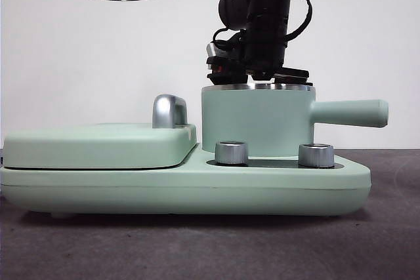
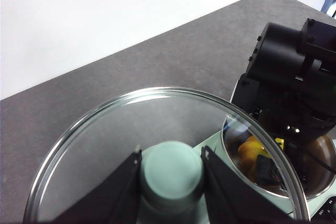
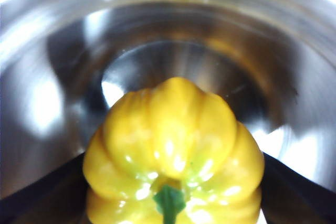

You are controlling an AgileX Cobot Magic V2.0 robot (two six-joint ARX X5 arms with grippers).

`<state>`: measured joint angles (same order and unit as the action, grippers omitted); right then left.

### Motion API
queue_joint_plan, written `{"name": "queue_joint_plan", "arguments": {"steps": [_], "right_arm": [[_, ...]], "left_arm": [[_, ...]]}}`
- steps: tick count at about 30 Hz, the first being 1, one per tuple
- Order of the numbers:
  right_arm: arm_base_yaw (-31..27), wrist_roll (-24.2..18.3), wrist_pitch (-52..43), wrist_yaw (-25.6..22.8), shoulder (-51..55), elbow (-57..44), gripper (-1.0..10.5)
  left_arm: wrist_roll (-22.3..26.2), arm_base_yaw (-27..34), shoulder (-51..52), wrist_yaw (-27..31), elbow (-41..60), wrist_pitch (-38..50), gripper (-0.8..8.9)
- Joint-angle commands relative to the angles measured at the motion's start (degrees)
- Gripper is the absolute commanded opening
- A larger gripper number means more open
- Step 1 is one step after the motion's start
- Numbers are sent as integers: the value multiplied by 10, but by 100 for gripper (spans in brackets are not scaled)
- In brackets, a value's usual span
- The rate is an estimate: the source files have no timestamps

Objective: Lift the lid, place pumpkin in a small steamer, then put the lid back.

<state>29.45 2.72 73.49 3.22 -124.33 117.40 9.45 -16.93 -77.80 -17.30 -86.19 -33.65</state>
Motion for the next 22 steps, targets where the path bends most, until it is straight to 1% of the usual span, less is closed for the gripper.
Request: {"name": "queue_joint_plan", "arguments": {"steps": [1,2,3,5,6,10,12,14,16,19,22], "right_arm": [[3,-8,-2,-1,-17,16,326],[3,-8,-1,-2,-17,16,327],[3,-8,-1,-1,-17,16,351],[4,-7,-1,-1,-17,16,454],[4,-7,-1,-1,-17,16,472],[8,-4,1,-3,-15,26,474],[8,-2,27,-6,-14,61,474],[8,0,66,-7,-14,130,474],[8,9,77,-2,0,186,474],[7,11,80,-4,57,177,474],[8,12,80,-4,162,98,474]], "left_arm": [[3,-2,2,-3,-15,15,57],[3,-2,2,-3,-15,15,57],[3,-2,2,-3,-15,15,57],[3,-2,2,-3,-15,15,57],[2,-2,2,-3,-15,15,57],[1,-2,2,-3,-15,15,57],[-1,-2,2,-3,-15,15,57],[-4,-2,2,-3,-15,14,57],[-14,-2,2,-3,-15,14,57],[-14,-2,2,-3,-15,15,57],[-16,-4,1,-3,-15,15,57]]}}
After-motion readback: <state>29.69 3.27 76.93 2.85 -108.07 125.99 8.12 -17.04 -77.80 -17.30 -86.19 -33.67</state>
